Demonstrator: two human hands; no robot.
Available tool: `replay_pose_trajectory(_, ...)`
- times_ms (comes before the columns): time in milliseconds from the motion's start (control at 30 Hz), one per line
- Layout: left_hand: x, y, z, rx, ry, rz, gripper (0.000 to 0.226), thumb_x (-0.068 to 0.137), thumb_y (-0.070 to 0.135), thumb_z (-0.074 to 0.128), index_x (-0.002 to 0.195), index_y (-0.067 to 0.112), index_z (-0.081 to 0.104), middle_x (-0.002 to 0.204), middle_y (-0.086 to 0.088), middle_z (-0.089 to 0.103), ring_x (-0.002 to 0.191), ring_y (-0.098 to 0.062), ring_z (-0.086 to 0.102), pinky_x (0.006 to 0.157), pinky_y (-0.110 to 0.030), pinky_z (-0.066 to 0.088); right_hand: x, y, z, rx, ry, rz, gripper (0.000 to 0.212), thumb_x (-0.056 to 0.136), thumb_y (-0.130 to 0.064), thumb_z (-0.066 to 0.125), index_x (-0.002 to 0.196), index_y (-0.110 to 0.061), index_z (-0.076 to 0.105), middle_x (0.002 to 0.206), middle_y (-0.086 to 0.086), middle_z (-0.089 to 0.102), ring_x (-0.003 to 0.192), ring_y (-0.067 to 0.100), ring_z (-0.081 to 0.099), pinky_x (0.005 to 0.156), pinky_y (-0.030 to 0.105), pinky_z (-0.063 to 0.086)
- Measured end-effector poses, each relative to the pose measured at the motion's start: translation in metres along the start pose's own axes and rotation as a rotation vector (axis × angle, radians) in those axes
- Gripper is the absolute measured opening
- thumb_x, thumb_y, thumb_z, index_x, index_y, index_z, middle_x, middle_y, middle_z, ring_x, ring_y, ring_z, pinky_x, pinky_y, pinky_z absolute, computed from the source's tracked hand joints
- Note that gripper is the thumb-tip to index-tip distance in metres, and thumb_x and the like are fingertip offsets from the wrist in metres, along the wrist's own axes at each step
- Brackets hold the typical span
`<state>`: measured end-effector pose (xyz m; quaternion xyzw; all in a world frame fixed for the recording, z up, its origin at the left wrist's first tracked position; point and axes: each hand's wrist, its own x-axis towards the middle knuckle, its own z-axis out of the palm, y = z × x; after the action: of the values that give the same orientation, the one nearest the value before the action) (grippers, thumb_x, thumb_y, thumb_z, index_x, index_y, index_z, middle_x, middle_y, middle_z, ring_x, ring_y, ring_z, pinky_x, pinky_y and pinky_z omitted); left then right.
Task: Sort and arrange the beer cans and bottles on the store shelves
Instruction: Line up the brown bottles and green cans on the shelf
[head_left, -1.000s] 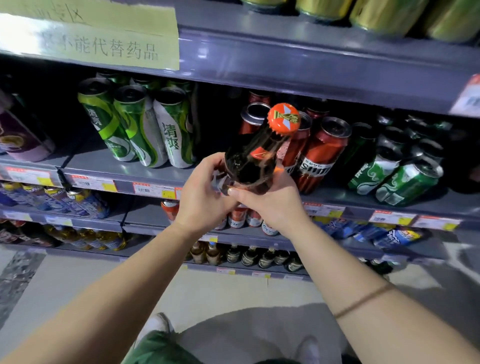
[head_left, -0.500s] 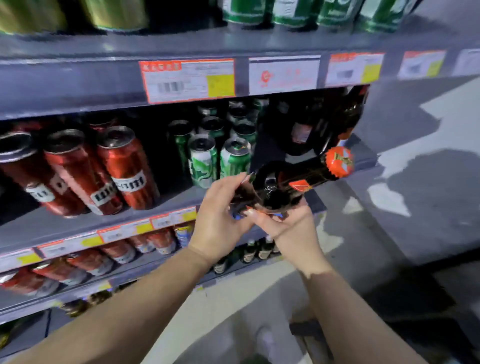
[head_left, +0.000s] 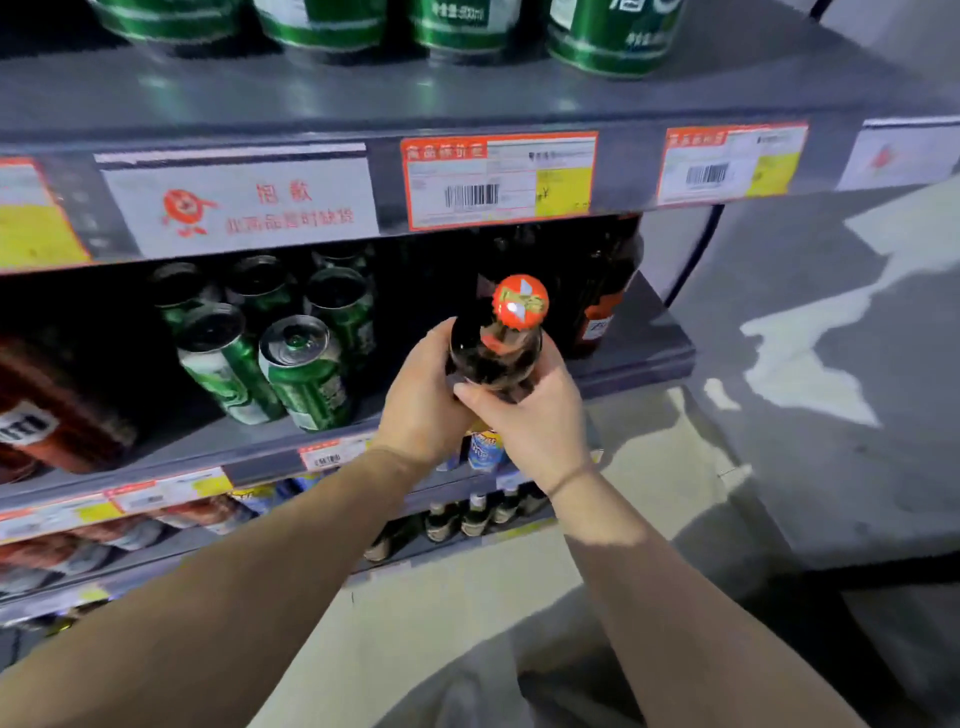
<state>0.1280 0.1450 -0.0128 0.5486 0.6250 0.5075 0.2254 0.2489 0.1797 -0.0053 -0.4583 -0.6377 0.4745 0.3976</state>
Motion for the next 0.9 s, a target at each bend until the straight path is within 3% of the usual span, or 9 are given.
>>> replay_pose_trajectory(100,0.008,-0.002,0.011,0.034,0.006,-0.032,0.046,0.074,0.029,0.070,0.111,0.048,0.049,0.101,0.033,0.059,0.097,0.013,0.055,0.076,-0.004,0.039,0.011,0.001,-0.006,-0.034,-0.007,0.038,0.076,0.059,-0.038,0.081,0.128,-0.027,0.051,0.112,-0.010,0.069,0.107,0.005,0.063,0.093,0.035,0.051)
replay_pose_trajectory(200,0.017,-0.005,0.022,0.055,0.004,-0.095,0.042,0.076,0.022,0.074,0.106,0.040,0.050,0.095,0.025,0.062,0.090,0.007,0.059,0.070,-0.004,0.039,0.020,-0.001,-0.014,-0.112,0.008,0.057,0.072,0.060,-0.046,0.078,0.125,-0.030,0.050,0.104,-0.020,0.066,0.095,-0.009,0.060,0.078,0.009,0.045)
replay_pose_trajectory(233,0.019,-0.006,0.025,0.064,-0.007,-0.119,0.043,0.075,0.022,0.074,0.106,0.039,0.050,0.095,0.024,0.062,0.089,0.004,0.060,0.070,-0.004,0.040,0.023,-0.001,-0.016,-0.132,0.020,0.068,0.071,0.062,-0.046,0.078,0.125,-0.030,0.049,0.103,-0.020,0.066,0.093,-0.008,0.060,0.073,0.007,0.043)
replay_pose_trajectory(333,0.026,-0.004,0.036,0.067,-0.016,-0.204,0.049,0.075,0.025,0.076,0.115,0.030,0.050,0.095,0.023,0.058,0.091,-0.004,0.062,0.075,-0.014,0.046,0.033,0.001,-0.023,-0.196,0.048,0.111,0.064,0.068,-0.044,0.078,0.123,-0.026,0.049,0.099,-0.017,0.065,0.088,0.001,0.061,0.069,0.015,0.042)
replay_pose_trajectory(400,0.029,-0.002,0.044,0.023,0.016,-0.268,0.053,0.074,0.027,0.079,0.117,0.025,0.047,0.094,0.024,0.057,0.092,-0.006,0.062,0.075,-0.014,0.046,0.037,0.004,-0.028,-0.229,0.043,0.112,0.055,0.070,-0.044,0.078,0.114,-0.026,0.051,0.093,-0.019,0.064,0.082,-0.006,0.058,0.065,0.013,0.042)
replay_pose_trajectory(533,0.031,0.002,0.057,-0.069,0.080,-0.335,0.055,0.070,0.031,0.085,0.108,0.025,0.044,0.100,0.016,0.059,0.093,-0.001,0.061,0.072,-0.008,0.044,0.035,0.011,-0.041,-0.160,-0.015,0.084,0.043,0.075,-0.033,0.076,0.114,-0.029,0.057,0.099,-0.018,0.069,0.092,-0.004,0.063,0.078,0.020,0.050)
replay_pose_trajectory(633,0.035,0.003,0.060,-0.048,0.087,-0.346,0.061,0.067,0.031,0.087,0.110,0.013,0.048,0.110,-0.005,0.058,0.100,-0.017,0.059,0.086,-0.029,0.051,0.028,0.017,-0.047,-0.066,0.054,0.068,0.037,0.080,-0.023,0.074,0.113,-0.026,0.058,0.102,-0.022,0.067,0.097,-0.005,0.062,0.074,0.010,0.048)
replay_pose_trajectory(733,0.034,0.006,0.057,-0.020,0.026,-0.353,0.068,0.065,0.028,0.088,0.117,0.008,0.049,0.117,-0.010,0.056,0.109,-0.023,0.056,0.094,-0.037,0.048,0.020,0.023,-0.049,-0.012,0.186,0.101,0.045,0.081,-0.017,0.074,0.122,-0.018,0.054,0.112,-0.005,0.061,0.100,0.006,0.061,0.071,0.005,0.045)
replay_pose_trajectory(900,0.020,0.004,0.045,-0.036,-0.007,-0.329,0.065,0.071,0.022,0.083,0.126,0.009,0.052,0.117,-0.006,0.064,0.116,-0.022,0.056,0.098,-0.039,0.046,0.003,0.016,-0.030,-0.015,0.187,0.040,0.024,0.083,-0.009,0.070,0.105,-0.013,0.059,0.098,0.001,0.066,0.085,0.006,0.062,0.076,0.016,0.048)
